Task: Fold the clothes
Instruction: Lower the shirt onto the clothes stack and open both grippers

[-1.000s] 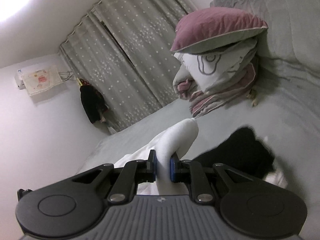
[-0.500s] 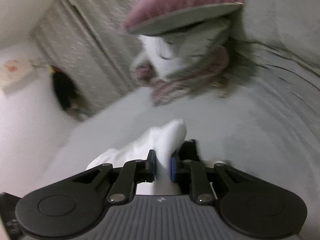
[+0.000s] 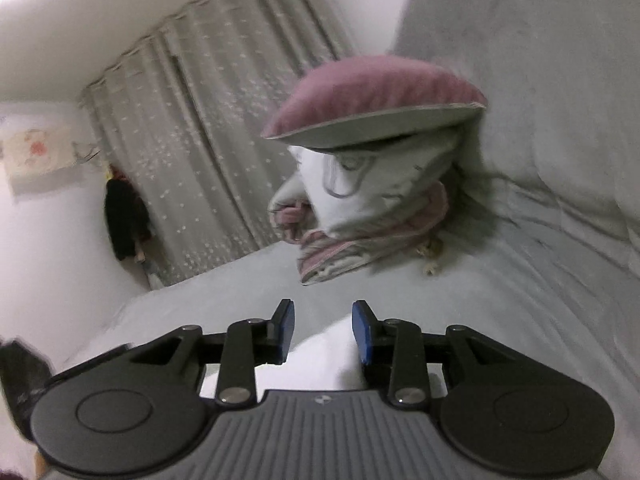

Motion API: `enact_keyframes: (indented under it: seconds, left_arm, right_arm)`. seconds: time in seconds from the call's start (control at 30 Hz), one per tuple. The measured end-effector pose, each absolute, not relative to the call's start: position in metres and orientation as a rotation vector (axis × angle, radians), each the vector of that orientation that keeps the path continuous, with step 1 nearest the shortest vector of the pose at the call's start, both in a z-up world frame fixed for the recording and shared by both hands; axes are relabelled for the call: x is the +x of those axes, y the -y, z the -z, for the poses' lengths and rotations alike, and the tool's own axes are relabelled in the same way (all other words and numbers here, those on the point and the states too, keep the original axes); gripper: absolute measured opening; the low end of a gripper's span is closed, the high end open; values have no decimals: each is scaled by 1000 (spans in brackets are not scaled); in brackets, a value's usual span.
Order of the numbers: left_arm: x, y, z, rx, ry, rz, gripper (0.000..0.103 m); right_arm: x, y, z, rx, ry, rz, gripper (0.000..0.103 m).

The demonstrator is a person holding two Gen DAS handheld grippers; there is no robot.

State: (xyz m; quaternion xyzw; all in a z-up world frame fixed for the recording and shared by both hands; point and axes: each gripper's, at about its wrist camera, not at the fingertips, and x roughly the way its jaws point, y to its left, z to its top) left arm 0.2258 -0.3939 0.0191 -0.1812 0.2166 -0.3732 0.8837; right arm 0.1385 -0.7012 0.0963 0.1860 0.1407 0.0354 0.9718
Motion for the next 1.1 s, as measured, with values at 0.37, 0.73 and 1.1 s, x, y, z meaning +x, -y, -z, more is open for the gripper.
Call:
enact_keyframes:
  seconds: [0.37, 0.73, 1.1]
  left_arm:
    - [206, 403, -30, -271, -502, 719, 72]
    - [160, 402, -64, -98, -638, 643, 84]
    - [125, 401, -83, 44, -788, 503, 103]
  right_arm:
    - [118, 668, -84, 214, -368, -7, 37]
    - [86, 660, -126, 181, -436, 79, 53]
    - [63, 669, -139, 380, -629, 183, 76]
